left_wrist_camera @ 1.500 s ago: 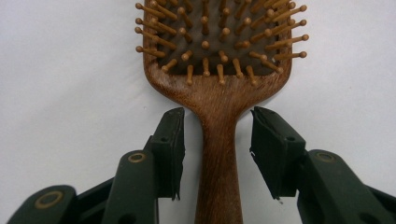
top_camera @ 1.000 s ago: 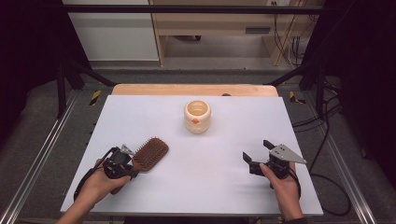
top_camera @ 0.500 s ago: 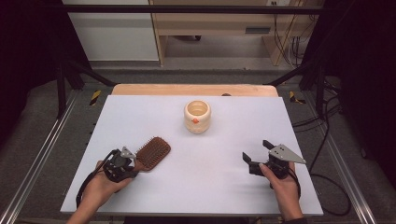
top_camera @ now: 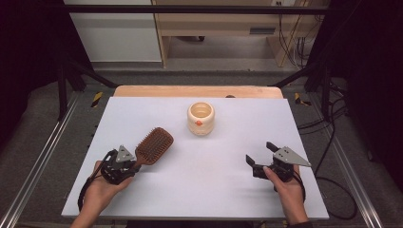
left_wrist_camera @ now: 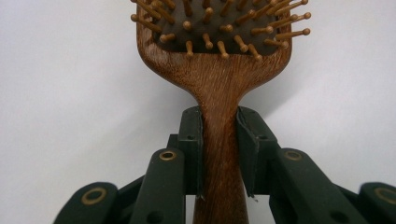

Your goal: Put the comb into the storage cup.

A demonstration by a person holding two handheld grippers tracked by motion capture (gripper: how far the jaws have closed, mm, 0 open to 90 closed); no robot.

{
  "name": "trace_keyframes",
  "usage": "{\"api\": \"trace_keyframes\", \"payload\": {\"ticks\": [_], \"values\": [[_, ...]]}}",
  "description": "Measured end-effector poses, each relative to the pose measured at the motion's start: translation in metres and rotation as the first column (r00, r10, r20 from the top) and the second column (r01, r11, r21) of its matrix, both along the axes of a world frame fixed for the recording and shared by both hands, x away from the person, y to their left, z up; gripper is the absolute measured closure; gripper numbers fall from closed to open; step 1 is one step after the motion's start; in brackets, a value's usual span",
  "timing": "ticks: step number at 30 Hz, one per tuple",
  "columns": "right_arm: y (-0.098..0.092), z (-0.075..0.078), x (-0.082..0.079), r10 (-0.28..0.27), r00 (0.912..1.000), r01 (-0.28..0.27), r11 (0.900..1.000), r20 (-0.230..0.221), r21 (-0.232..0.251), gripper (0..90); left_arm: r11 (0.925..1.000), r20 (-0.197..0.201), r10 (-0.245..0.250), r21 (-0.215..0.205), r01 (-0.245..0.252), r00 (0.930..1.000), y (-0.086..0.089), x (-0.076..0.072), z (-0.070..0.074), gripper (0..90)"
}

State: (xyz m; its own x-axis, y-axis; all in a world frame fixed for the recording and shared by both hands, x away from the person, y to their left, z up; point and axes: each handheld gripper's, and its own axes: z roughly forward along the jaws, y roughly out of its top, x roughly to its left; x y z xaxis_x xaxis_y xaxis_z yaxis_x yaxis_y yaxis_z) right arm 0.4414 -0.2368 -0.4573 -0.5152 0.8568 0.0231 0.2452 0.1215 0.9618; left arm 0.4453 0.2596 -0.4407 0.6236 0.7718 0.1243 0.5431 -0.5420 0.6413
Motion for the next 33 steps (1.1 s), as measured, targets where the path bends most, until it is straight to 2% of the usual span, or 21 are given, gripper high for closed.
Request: {"api": "trace_keyframes", "payload": {"ticks": [1, 2, 7, 8, 10, 17, 18, 19, 22, 24, 27, 28, 29, 32, 33], "values": [[0.0, 0.0, 0.0, 0.0, 1.0, 0.0, 1.0, 0.0, 0.0, 6.1, 1.0, 0.0, 0.0, 0.0, 0.0, 1.0, 0.0, 0.0, 0.0, 72.4], [0.0, 0.0, 0.0, 0.001, 1.0, -0.001, 1.0, 0.0, 0.0, 6.1, 0.9998, 0.022, 0.004, -0.019, -0.004, 0.9998, 0.0, 0.0, -0.002, 72.4], [0.002, 0.001, 0.0, 0.003, 1.0, -0.003, 1.0, 0.004, 0.003, 6.2, 0.9961, 0.075, 0.038, -0.082, -0.032, 0.9964, -0.002, 0.001, -0.008, 72.4], [0.002, 0.002, -0.001, 0.004, 1.0, -0.004, 1.0, 0.006, 0.007, 6.2, 0.9952, 0.1, 0.043, -0.092, -0.034, 0.994, -0.002, 0.001, -0.007, 72.4], [0.003, 0.003, -0.001, 0.006, 0.9999, -0.006, 1.0, 0.01, 0.008, 6.2, 0.993, 0.124, 0.048, -0.113, -0.034, 0.9912, -0.002, 0.001, -0.005, 72.4], [0.011, 0.006, -0.001, 0.015, 0.9997, -0.015, 1.0, 0.017, 0.006, 6.1, 0.9854, 0.167, 0.058, -0.168, -0.03, 0.9843, -0.003, -0.001, -0.005, 72.4], [0.013, 0.006, -0.002, 0.018, 0.9996, -0.019, 1.0, 0.021, 0.006, 6.0, 0.9799, 0.167, 0.069, -0.196, -0.035, 0.9835, -0.003, -0.001, -0.007, 72.4], [0.013, 0.006, -0.002, 0.018, 0.9996, -0.019, 1.0, 0.021, 0.006, 6.0, 0.9799, 0.167, 0.069, -0.196, -0.035, 0.9835, -0.003, -0.001, -0.007, 72.4], [0.018, 0.008, -0.002, 0.03, 0.9992, -0.03, 1.0, 0.027, 0.008, 6.0, 0.9734, 0.176, 0.09, -0.224, -0.049, 0.9803, -0.003, -0.003, -0.007, 72.4], [0.021, 0.009, -0.003, 0.039, 0.9988, -0.039, 0.999, 0.031, 0.012, 6.0, 0.9699, 0.192, 0.101, -0.237, -0.053, 0.9761, -0.003, -0.005, -0.005, 72.4], [0.026, 0.01, -0.004, 0.046, 0.9984, -0.047, 0.999, 0.033, 0.015, 5.8, 0.9608, 0.208, 0.111, -0.273, -0.051, 0.9718, -0.003, -0.008, -0.002, 72.4], [0.028, 0.01, -0.004, 0.049, 0.9984, -0.05, 0.998, 0.028, 0.025, 5.7, 0.9586, 0.215, 0.116, -0.28, -0.052, 0.9697, -0.003, -0.009, -0.002, 72.4], [0.029, 0.011, -0.004, 0.047, 0.9986, -0.048, 0.998, 0.025, 0.028, 5.6, 0.9522, 0.233, 0.124, -0.301, -0.049, 0.9646, -0.003, -0.01, -0.001, 72.4], [0.033, 0.013, -0.004, 0.051, 0.9987, -0.051, 0.997, 0.009, 0.063, 5.2, 0.9417, 0.258, 0.134, -0.334, -0.042, 0.9568, -0.003, -0.012, 0.001, 72.3], [0.033, 0.013, -0.004, 0.051, 0.9987, -0.051, 0.997, 0.009, 0.063, 5.2, 0.9417, 0.258, 0.134, -0.334, -0.042, 0.9568, -0.003, -0.012, 0.001, 72.4]]}}
